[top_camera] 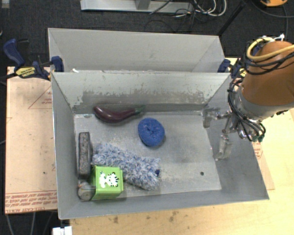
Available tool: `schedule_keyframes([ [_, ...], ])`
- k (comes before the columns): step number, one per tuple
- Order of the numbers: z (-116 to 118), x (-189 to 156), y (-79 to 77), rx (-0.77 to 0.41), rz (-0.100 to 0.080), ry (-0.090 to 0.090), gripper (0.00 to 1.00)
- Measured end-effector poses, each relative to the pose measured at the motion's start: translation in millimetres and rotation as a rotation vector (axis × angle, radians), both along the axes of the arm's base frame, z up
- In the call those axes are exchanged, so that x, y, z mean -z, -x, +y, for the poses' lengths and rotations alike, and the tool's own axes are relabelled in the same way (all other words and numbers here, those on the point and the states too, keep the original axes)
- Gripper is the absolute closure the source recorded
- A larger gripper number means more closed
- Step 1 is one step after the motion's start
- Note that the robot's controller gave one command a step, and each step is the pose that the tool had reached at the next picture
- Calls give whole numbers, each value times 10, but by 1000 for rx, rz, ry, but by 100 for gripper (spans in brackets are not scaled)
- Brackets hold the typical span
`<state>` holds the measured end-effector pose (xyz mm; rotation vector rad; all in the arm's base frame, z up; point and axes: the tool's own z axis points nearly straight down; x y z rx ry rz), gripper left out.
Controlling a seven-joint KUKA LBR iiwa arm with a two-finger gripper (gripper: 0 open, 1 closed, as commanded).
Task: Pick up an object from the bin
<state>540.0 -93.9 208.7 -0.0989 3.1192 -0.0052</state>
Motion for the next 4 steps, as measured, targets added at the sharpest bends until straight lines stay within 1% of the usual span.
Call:
schedule_keyframes([
  [1,239,670,19,-52,15,-2,0],
  [2,475,1038,-286,-176,19,-2,0],
  [3,631,1283,-374,-120,18,-3,0],
  [4,862,1352,-520,-200,20,-1,0],
])
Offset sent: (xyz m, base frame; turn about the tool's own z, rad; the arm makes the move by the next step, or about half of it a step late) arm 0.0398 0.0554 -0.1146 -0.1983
